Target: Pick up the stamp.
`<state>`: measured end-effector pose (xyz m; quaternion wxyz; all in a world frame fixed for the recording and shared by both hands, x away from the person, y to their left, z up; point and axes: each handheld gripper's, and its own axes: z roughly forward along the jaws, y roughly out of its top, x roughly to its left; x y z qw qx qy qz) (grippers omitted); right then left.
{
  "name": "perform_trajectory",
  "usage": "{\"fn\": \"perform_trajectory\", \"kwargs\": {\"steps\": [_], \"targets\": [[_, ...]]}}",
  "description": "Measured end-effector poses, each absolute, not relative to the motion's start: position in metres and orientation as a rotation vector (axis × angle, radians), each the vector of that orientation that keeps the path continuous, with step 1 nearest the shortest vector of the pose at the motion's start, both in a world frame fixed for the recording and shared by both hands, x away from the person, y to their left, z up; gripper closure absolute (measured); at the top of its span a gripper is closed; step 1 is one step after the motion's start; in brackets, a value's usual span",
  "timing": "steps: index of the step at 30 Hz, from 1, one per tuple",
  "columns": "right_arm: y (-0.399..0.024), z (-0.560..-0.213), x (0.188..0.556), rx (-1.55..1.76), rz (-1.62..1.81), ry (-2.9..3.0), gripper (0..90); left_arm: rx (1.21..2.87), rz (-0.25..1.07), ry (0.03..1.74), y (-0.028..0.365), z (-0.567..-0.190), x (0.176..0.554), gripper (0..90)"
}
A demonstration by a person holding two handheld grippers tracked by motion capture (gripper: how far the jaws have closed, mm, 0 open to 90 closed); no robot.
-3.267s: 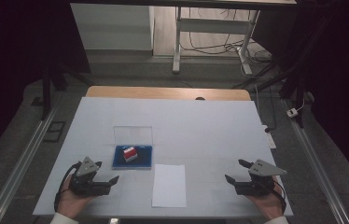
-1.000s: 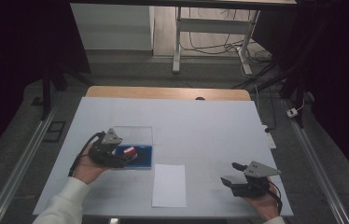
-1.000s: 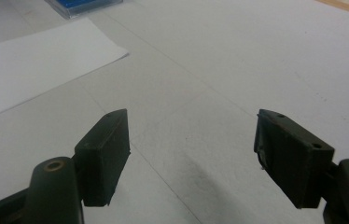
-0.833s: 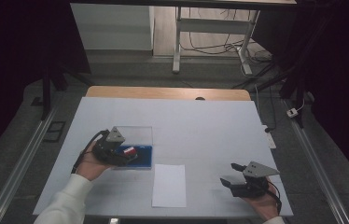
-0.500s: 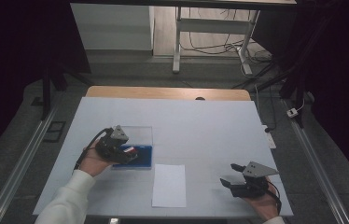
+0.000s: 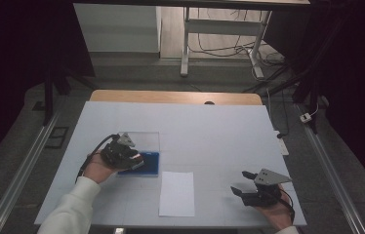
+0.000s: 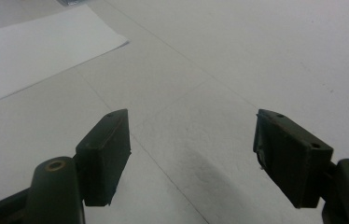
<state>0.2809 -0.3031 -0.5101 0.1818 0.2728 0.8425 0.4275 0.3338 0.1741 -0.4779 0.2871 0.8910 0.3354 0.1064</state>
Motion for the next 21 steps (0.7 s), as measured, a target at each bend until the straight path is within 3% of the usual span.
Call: {"fn": "perform_trajectory", "kwargs": {"steps": [4, 13, 21], "targets": [[-0.3045, -0.5091, 0.2809, 0.781, 1.205, 2.365, 27.1, 2.382, 0.283, 0.902, 0.1754, -0.4781, 0.3342, 67.3], [-0.3085, -0.508, 0.2815, 0.803, 1.21, 2.351, 27.6, 2.415, 0.286, 0.9, 0.1715, -0.4815, 0.3349, 64.9], [-0.3107, -0.5083, 0.2821, 0.813, 1.22, 2.352, 28.4, 2.413, 0.27, 0.913, 0.1728, -0.4817, 0.3364, 69.8]]}}
